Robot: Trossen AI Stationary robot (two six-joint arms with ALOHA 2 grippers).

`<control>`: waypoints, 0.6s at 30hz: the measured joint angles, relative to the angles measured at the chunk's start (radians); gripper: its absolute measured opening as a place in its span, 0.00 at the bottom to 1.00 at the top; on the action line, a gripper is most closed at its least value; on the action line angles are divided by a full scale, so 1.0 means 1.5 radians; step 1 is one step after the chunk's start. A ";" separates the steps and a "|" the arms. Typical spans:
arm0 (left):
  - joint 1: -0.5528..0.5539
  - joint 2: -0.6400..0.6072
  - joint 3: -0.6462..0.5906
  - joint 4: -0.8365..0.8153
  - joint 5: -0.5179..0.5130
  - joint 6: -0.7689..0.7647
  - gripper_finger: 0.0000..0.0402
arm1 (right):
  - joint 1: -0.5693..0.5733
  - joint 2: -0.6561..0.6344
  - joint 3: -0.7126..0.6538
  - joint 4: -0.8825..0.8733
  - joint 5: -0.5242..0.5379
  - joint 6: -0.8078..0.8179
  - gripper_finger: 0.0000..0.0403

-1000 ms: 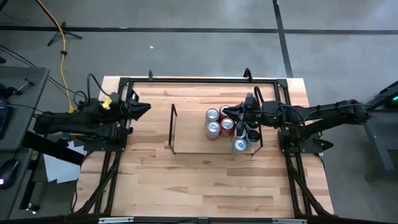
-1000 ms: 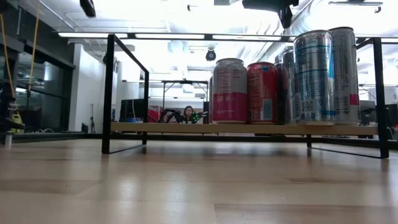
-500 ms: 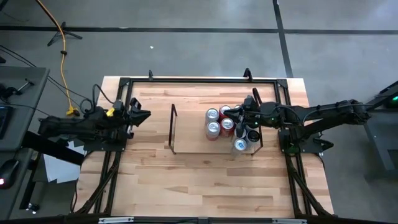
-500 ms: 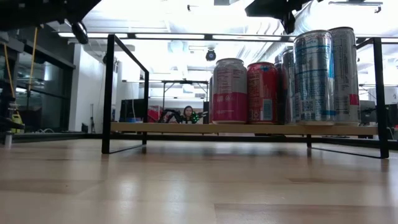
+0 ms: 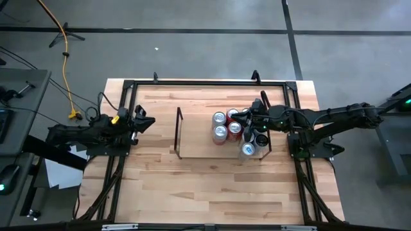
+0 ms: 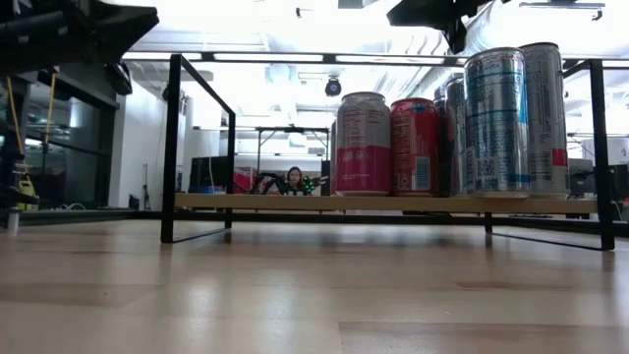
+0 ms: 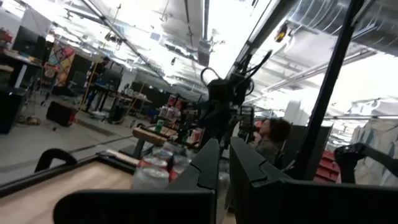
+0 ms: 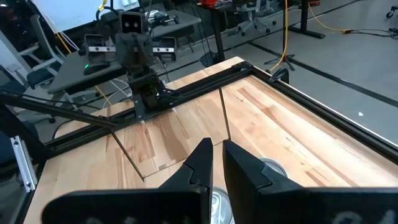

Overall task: Place canned beverage on shelf
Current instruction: Return to Home Position

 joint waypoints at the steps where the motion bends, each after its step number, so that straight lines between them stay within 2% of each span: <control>1: 0.000 -0.002 0.000 -0.007 -0.001 0.001 0.00 | 0.000 0.000 0.000 0.000 0.000 0.000 0.06; 8: 0.000 -0.004 0.001 -0.077 -0.035 0.029 0.00 | 0.000 0.000 0.000 -0.008 0.000 -0.001 0.06; 18: 0.000 -0.004 0.001 -0.175 -0.001 0.090 0.00 | 0.000 0.000 0.000 -0.059 0.000 0.022 0.06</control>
